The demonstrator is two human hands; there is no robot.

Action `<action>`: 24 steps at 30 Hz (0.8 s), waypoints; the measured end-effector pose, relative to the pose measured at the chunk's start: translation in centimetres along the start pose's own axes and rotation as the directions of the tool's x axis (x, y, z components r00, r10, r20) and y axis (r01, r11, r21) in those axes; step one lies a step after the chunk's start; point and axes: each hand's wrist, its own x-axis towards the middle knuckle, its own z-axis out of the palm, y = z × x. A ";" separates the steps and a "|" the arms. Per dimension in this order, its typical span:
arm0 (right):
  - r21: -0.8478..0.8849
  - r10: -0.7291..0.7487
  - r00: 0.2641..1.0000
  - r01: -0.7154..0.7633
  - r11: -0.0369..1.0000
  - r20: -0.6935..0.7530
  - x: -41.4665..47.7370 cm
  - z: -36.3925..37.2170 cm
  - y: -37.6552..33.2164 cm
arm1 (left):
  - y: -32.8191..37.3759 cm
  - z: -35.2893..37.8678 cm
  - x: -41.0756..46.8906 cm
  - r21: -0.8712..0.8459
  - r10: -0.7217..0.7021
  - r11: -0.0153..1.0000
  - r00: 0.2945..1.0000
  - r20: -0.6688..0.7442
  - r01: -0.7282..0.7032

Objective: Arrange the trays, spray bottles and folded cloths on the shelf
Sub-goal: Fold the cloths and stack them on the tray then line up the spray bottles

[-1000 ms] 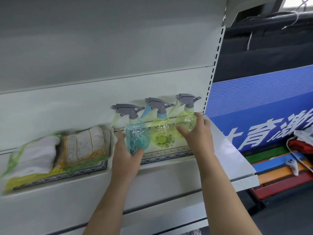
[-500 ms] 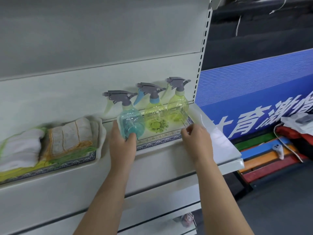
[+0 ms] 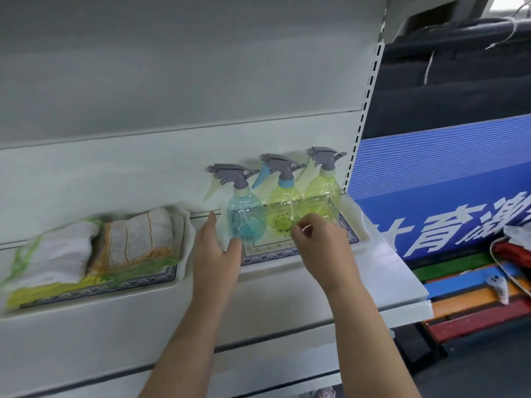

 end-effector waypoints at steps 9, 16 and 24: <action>0.202 -0.280 0.897 0.221 0.954 0.341 -3.6 9.2 -10.5 | -5.0 -9.3 0.4 0.043 0.055 0.998 0.970 -0.239 -0.046; 0.216 -0.311 0.843 0.237 0.947 0.439 -6.6 15.3 -14.2 | -9.9 -17.0 0.3 0.116 0.073 0.993 0.907 -0.414 -0.027; 0.123 -0.325 0.900 0.301 0.945 0.290 -8.1 17.7 -14.3 | -13.4 -21.8 2.3 -0.093 -0.291 0.956 0.868 -0.402 0.278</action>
